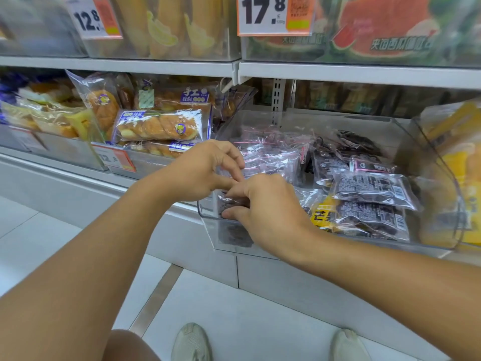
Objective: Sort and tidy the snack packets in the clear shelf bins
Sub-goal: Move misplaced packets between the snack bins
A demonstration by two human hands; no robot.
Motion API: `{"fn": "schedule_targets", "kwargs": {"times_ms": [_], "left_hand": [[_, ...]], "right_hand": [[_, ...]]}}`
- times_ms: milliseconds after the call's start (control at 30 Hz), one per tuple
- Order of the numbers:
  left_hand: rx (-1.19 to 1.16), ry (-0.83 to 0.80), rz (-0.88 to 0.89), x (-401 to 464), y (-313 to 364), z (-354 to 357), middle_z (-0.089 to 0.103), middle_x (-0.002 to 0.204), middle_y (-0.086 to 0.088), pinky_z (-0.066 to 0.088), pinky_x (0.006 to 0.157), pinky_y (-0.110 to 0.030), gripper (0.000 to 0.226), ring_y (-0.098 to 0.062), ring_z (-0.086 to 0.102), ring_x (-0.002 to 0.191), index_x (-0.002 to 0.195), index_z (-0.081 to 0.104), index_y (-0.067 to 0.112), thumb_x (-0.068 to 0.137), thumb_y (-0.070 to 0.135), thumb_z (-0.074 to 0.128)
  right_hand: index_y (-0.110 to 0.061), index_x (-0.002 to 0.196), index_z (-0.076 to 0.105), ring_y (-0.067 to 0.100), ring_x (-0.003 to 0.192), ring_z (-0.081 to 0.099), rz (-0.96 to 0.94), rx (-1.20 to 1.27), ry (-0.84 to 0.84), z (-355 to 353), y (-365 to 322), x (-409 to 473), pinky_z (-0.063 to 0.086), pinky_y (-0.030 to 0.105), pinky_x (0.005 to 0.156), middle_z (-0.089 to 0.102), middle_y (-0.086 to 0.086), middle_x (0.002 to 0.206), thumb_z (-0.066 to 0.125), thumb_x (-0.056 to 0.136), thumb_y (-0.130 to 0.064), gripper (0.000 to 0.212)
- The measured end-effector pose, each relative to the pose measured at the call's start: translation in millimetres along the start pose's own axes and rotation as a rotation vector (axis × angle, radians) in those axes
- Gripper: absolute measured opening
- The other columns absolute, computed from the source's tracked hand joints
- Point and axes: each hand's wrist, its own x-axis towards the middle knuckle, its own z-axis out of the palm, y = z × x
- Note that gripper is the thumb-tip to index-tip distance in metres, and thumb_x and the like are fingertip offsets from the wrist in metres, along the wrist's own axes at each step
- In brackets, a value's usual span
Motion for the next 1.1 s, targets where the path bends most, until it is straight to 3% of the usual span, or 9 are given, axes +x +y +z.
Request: {"fn": "schedule_targets", "kwargs": {"times_ms": [133, 300, 500, 600, 700, 800, 867, 1000, 1100], "left_hand": [[-0.018, -0.057, -0.054, -1.0, 4.8, -3.8, 0.056, 0.116, 0.015, 0.031, 0.091, -0.004, 0.022, 0.009, 0.048, 0.108, 0.074, 0.075, 0.031, 0.086, 0.012, 0.078], [-0.017, -0.063, -0.080, 0.8, 8.4, -2.4, 0.059, 0.112, 0.015, 0.032, 0.092, -0.009, 0.026, 0.006, 0.047, 0.110, 0.072, 0.074, 0.026, 0.086, 0.004, 0.075], [0.029, -0.072, -0.096, 1.1, 7.7, -1.6, 0.058, 0.111, 0.015, 0.030, 0.093, -0.008, 0.036, 0.000, 0.045, 0.113, 0.069, 0.070, 0.029, 0.085, -0.003, 0.070], [0.060, -0.059, -0.095, -0.4, 8.7, -2.1, 0.058, 0.110, 0.016, 0.029, 0.089, -0.002, 0.029, 0.008, 0.044, 0.109, 0.070, 0.071, 0.027, 0.087, 0.004, 0.073], [0.083, -0.046, -0.081, -1.3, 12.9, -1.5, 0.061, 0.107, 0.016, 0.034, 0.091, -0.004, 0.028, 0.009, 0.050, 0.104, 0.072, 0.071, 0.031, 0.085, 0.007, 0.076], [0.074, 0.070, -0.064, -1.8, 24.1, -0.7, 0.063, 0.106, 0.013, 0.044, 0.093, -0.028, 0.009, -0.001, 0.057, 0.101, 0.082, 0.070, 0.032, 0.079, 0.038, 0.076], [0.097, 0.151, -0.058, 0.2, 34.9, 3.5, 0.060, 0.107, 0.014, 0.043, 0.090, -0.030, 0.027, -0.005, 0.056, 0.103, 0.089, 0.067, 0.034, 0.076, 0.057, 0.073], [0.309, 0.053, -0.097, 8.5, 52.9, 19.5, 0.054, 0.105, 0.010, 0.048, 0.089, -0.038, 0.032, -0.016, 0.053, 0.103, 0.090, 0.063, 0.030, 0.069, 0.043, 0.083], [0.360, 0.066, -0.187, 15.4, 62.2, 26.2, 0.061, 0.101, 0.006, 0.053, 0.078, -0.035, 0.022, -0.018, 0.059, 0.091, 0.086, 0.064, 0.025, 0.069, 0.026, 0.078]], "right_hand": [[-0.020, 0.087, 0.074, 0.028, 0.078, 0.052, -0.048, 0.007, 0.024, 1.8, 0.3, -8.7, 0.049, 0.036, 0.075, 0.059, 0.003, 0.074, 0.072, 0.088, -0.029, 0.009], [-0.022, 0.067, 0.061, 0.029, 0.074, 0.048, 0.003, 0.056, 0.058, 3.6, -0.4, -5.8, 0.049, 0.033, 0.071, 0.052, -0.004, 0.066, 0.074, 0.086, -0.024, 0.023], [-0.021, 0.087, 0.073, 0.026, 0.093, 0.063, 0.042, 0.093, 0.120, 15.0, -5.6, -3.0, 0.047, 0.033, 0.075, 0.073, 0.000, 0.093, 0.075, 0.084, -0.027, 0.007], [-0.024, 0.098, 0.069, 0.026, 0.100, 0.059, 0.057, -0.003, 0.020, 9.4, -7.3, 0.3, 0.037, 0.033, 0.071, 0.070, 0.003, 0.104, 0.070, 0.090, -0.033, 0.012], [-0.022, 0.104, 0.067, 0.032, 0.103, 0.060, -0.007, -0.134, -0.178, -6.3, -9.8, -3.8, 0.045, 0.036, 0.076, 0.065, 0.006, 0.103, 0.064, 0.094, -0.037, 0.019], [-0.028, 0.100, 0.071, 0.023, 0.089, 0.066, -0.064, -0.241, -0.037, -51.9, -2.8, -11.1, 0.055, 0.037, 0.077, 0.067, -0.004, 0.090, 0.067, 0.087, -0.052, 0.027], [-0.029, 0.101, 0.070, 0.019, 0.091, 0.065, -0.028, -0.397, 0.091, -84.2, 13.2, -7.6, 0.056, 0.040, 0.081, 0.069, -0.008, 0.097, 0.072, 0.077, -0.063, 0.042], [-0.022, 0.100, 0.069, 0.014, 0.081, 0.060, 0.175, -0.462, -0.360, -87.1, 40.2, 1.9, 0.051, 0.030, 0.066, 0.064, -0.007, 0.087, 0.088, 0.055, -0.063, 0.064], [-0.022, 0.076, 0.062, 0.011, 0.067, 0.053, 0.056, -0.451, -0.364, -74.7, 47.0, 2.8, 0.040, 0.028, 0.053, 0.059, -0.003, 0.072, 0.094, 0.056, -0.047, 0.045]]}}
